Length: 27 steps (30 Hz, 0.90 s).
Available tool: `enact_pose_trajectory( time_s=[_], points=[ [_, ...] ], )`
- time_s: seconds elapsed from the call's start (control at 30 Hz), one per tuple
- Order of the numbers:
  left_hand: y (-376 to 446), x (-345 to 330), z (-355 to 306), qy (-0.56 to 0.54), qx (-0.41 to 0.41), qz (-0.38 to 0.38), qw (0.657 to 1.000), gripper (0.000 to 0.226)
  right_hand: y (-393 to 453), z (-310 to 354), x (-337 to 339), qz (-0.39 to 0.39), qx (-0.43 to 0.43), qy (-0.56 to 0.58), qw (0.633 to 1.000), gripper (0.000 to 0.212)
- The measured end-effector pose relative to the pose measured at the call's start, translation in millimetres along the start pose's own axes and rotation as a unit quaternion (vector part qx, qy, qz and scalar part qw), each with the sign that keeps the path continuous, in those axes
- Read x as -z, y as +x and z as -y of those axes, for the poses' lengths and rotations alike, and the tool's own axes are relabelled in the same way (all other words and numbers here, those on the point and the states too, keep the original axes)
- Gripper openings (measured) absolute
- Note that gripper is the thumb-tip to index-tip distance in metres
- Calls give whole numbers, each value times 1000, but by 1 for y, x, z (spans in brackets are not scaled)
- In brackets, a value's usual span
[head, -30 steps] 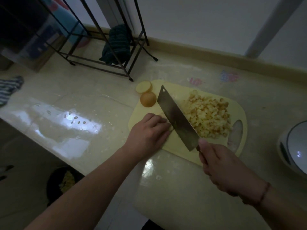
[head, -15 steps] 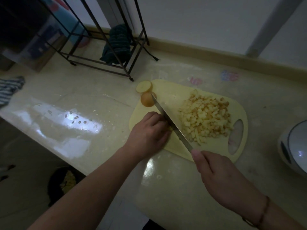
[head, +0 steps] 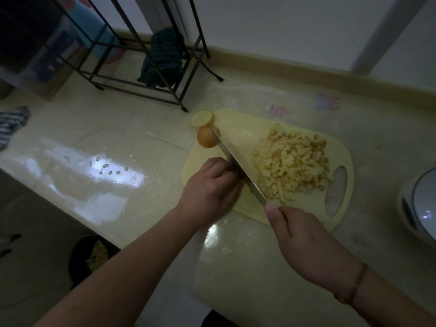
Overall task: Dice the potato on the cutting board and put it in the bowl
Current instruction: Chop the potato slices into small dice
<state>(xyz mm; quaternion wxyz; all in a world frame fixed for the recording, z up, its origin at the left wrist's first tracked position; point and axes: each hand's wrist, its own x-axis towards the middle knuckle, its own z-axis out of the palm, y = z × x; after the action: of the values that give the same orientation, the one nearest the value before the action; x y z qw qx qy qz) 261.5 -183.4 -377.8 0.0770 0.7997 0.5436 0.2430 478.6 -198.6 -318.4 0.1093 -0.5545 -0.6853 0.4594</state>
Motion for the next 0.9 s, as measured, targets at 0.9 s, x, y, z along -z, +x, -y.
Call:
enact_pose_trajectory(
  time_s=[0.9],
  points=[
    [-6,4,2,4,3,-5,1000,22,-29,-13,3,-2,30,-4,1000,52]
  ],
)
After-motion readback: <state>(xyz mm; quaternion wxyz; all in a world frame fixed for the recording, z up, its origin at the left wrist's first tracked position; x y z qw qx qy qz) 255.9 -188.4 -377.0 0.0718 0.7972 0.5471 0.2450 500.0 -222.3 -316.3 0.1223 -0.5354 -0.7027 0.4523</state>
